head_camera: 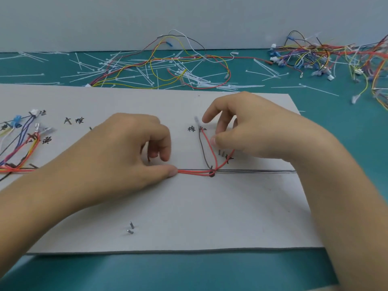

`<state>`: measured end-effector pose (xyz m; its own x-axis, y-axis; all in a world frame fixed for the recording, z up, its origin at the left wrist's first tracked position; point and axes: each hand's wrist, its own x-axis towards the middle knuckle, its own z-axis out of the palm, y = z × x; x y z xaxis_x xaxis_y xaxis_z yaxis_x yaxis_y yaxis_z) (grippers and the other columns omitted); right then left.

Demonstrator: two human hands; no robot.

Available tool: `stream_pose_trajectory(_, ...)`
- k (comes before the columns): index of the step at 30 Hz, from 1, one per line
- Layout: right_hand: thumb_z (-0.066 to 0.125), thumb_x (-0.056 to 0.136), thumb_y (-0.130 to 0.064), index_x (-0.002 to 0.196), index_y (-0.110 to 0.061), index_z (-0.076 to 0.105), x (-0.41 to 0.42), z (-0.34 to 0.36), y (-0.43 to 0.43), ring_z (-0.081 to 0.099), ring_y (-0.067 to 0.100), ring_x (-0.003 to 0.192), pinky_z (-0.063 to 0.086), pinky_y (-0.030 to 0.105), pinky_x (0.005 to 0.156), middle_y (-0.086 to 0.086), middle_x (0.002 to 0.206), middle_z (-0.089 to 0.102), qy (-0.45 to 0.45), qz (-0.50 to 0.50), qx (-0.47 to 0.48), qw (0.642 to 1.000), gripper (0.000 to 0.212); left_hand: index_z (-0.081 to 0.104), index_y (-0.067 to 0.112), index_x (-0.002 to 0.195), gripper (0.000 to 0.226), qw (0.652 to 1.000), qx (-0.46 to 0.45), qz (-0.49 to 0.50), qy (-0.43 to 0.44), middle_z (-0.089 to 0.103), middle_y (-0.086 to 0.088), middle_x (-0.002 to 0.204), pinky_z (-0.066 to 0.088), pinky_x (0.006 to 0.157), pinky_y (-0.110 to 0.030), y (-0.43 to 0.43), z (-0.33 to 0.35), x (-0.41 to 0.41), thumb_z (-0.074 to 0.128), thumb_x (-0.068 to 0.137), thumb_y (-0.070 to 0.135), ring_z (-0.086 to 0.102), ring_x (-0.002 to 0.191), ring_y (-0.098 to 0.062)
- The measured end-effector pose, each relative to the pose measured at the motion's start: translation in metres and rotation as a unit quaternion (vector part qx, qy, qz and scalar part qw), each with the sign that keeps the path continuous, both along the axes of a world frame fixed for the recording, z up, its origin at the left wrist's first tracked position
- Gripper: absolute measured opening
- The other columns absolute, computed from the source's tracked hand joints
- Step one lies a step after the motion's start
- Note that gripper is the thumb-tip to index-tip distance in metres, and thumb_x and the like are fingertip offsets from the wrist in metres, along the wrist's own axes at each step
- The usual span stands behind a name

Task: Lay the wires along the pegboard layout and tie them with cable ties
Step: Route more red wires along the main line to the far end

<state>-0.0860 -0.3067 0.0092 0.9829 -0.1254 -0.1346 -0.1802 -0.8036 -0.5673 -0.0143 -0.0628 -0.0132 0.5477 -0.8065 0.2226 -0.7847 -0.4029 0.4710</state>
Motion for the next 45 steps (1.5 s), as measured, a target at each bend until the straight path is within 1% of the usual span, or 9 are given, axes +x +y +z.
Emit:
stream_pose_trajectory(3,0.072,0.087,-0.030,0.111,-0.039,0.066,0.005,-0.006,0.003,0.057,-0.008,0.054,0.040,0.021,0.053,-0.014,0.084,0.070,-0.033,-0.017,0.009,0.999,0.027,0.068,0.037,0.071,0.020,1.000,0.015,0.002,0.017,0.062,0.018,0.080,0.049,0.062,-0.034,-0.018,-0.001,-0.006,0.071,0.071,0.056,0.056,0.074,-0.003)
stream_pose_trajectory(8,0.067,0.090,-0.020,0.116,-0.041,0.067,0.018,-0.020,0.015,0.053,-0.016,0.058,0.036,0.004,0.046,-0.015,0.084,0.065,-0.069,-0.013,0.005,0.998,0.033,0.069,0.032,0.066,0.020,0.999,0.014,0.019,0.027,0.063,0.016,0.068,0.044,0.058,-0.029,-0.034,-0.003,-0.016,0.073,0.073,0.051,0.055,0.065,0.004)
stream_pose_trajectory(12,0.069,0.089,-0.021,0.097,-0.035,0.073,0.028,-0.022,0.017,0.053,-0.009,0.047,0.034,0.007,0.041,-0.011,0.077,0.065,-0.080,-0.011,0.013,0.997,0.017,0.069,0.032,0.065,0.023,0.998,0.009,0.052,0.031,0.062,0.016,0.063,0.041,0.057,-0.026,-0.037,-0.005,-0.023,0.077,0.074,0.051,0.054,0.062,0.005)
stream_pose_trajectory(16,0.076,0.086,-0.025,0.086,-0.030,0.076,0.033,-0.017,0.014,0.056,-0.001,0.049,0.040,0.019,0.051,-0.011,0.062,0.066,-0.081,-0.030,0.024,0.996,0.005,0.068,0.031,0.066,0.026,0.995,0.003,0.087,0.044,0.062,0.028,0.071,0.039,0.055,-0.025,-0.038,-0.006,-0.028,0.082,0.074,0.051,0.057,0.065,0.003)
stream_pose_trajectory(19,0.075,0.085,-0.022,0.080,-0.026,0.078,0.035,-0.011,0.014,0.068,0.006,0.058,0.047,0.021,0.057,-0.004,0.063,0.073,-0.080,-0.053,0.036,0.995,0.007,0.069,0.031,0.067,0.026,0.993,0.006,0.095,0.065,0.061,0.031,0.068,0.045,0.057,-0.026,-0.037,-0.004,-0.028,0.083,0.074,0.052,0.059,0.065,0.002)
stream_pose_trajectory(25,0.070,0.081,-0.008,0.072,-0.015,0.077,0.046,-0.001,0.021,0.070,0.011,0.052,0.056,0.024,0.056,0.002,0.058,0.072,-0.046,-0.053,-0.004,0.998,0.013,0.069,0.032,0.069,0.030,0.992,0.005,0.105,0.067,0.064,0.024,0.071,0.049,0.059,-0.028,-0.038,-0.003,-0.030,0.070,0.065,0.062,0.058,0.066,0.001)
stream_pose_trajectory(31,0.072,0.074,0.000,0.070,-0.012,0.076,0.051,0.000,0.024,0.071,0.015,0.051,0.062,0.030,0.055,0.003,0.057,0.072,-0.045,-0.041,-0.015,0.998,0.014,0.070,0.036,0.088,0.021,0.997,-0.030,0.061,0.047,0.061,0.016,0.078,0.045,0.062,-0.030,-0.038,-0.006,-0.032,0.073,0.072,0.048,0.052,0.069,0.004)
stream_pose_trajectory(36,0.075,0.077,-0.001,0.070,-0.013,0.077,0.049,-0.001,0.019,0.065,0.009,0.046,0.049,0.019,0.047,0.005,0.059,0.072,-0.033,-0.035,0.027,0.998,0.014,0.082,0.032,0.092,0.016,0.997,-0.042,0.004,0.065,0.063,0.013,0.093,0.053,0.069,-0.036,-0.040,-0.010,-0.034,0.079,0.086,0.018,0.059,0.080,-0.005)
stream_pose_trajectory(45,0.076,0.083,-0.015,0.085,-0.019,0.077,0.037,0.006,0.017,0.070,0.007,0.060,0.060,0.026,0.063,-0.001,0.074,0.075,-0.055,-0.034,0.022,0.998,0.005,0.085,0.029,0.087,0.012,0.995,-0.048,-0.016,0.089,0.066,0.013,0.092,0.048,0.066,-0.028,-0.040,-0.012,-0.029,0.080,0.086,0.018,0.058,0.073,-0.009)
